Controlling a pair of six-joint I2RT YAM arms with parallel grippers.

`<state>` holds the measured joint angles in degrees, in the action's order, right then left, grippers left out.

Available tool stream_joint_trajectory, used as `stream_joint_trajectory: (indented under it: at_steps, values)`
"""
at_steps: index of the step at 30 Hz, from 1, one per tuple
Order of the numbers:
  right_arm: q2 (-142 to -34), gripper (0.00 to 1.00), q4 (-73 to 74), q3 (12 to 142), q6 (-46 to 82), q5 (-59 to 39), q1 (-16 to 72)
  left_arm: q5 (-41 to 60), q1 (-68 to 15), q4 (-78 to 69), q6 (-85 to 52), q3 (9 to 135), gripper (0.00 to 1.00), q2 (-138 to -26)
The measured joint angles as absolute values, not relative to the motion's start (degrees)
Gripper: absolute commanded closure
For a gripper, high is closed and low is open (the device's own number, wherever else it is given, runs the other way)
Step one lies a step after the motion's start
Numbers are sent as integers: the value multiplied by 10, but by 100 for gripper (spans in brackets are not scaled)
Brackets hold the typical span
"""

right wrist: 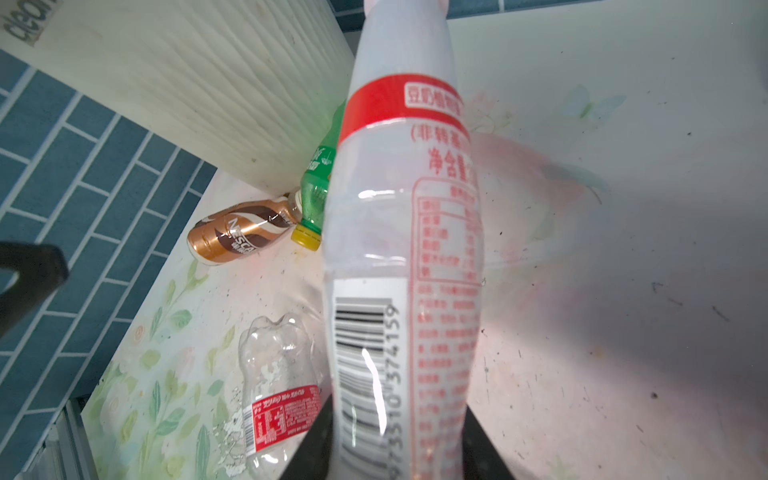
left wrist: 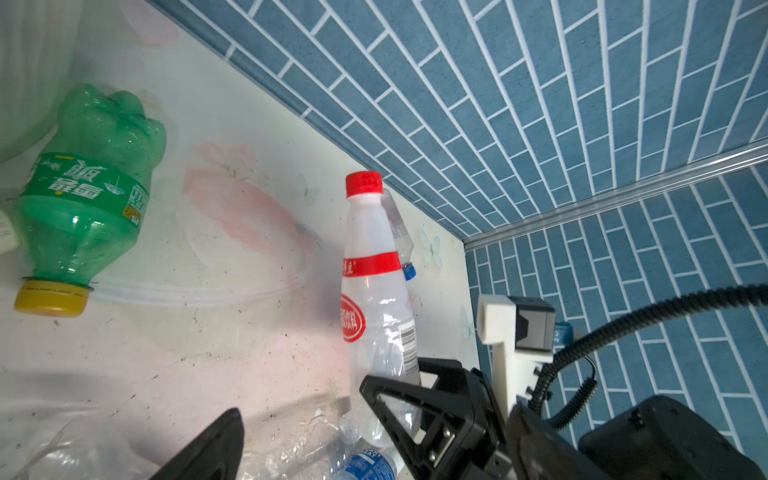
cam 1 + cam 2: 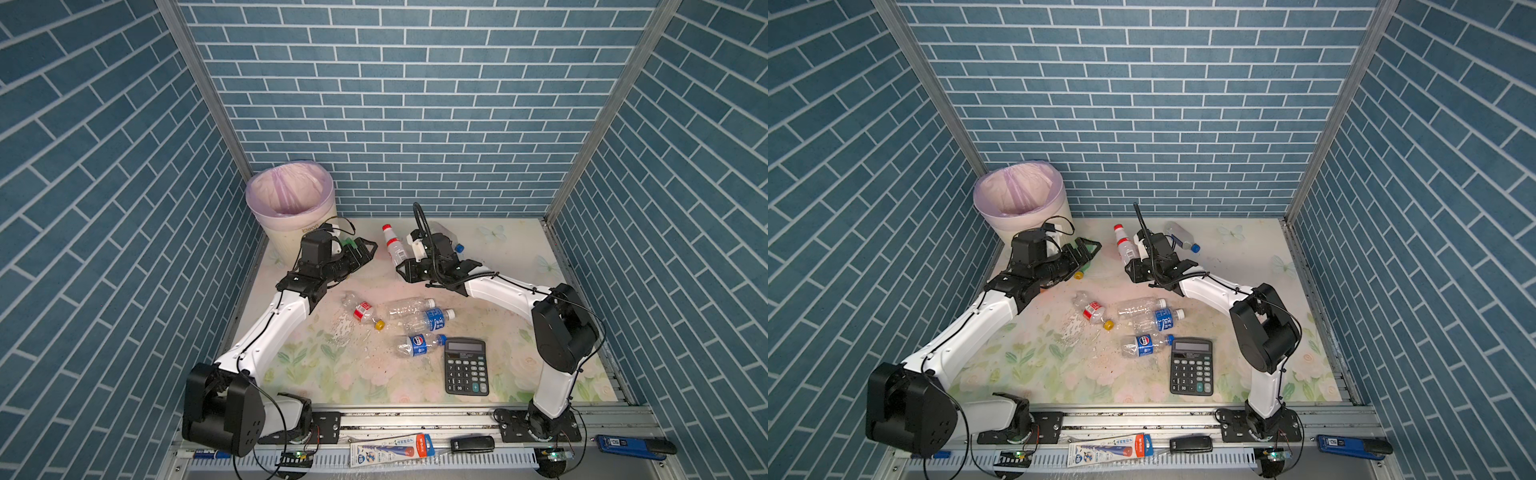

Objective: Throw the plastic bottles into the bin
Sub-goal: 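Lift the red-cap bottle with right gripper while left gripper approaches it, then close the left gripper on the red cap while right gripper holds the bottle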

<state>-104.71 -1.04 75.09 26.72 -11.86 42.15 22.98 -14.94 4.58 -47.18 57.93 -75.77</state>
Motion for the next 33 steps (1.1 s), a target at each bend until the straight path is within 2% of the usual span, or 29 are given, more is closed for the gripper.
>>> stream_joint_trajectory:
  at_steps: [11,18,22,29,33]
  values:
    - [-990,61,47,693,253,-138,442,230,-156,1,-494,624,1,-896]
    - [-985,61,57,686,242,-153,456,229,-159,-20,-496,676,1,-913]
    - [-985,62,69,684,239,-160,461,221,-161,-21,-487,696,11,-915]
    - [-975,62,84,665,236,-163,470,192,-165,-22,-463,702,41,-919]
    - [-970,62,86,663,232,-163,478,179,-166,-21,-452,694,42,-918]
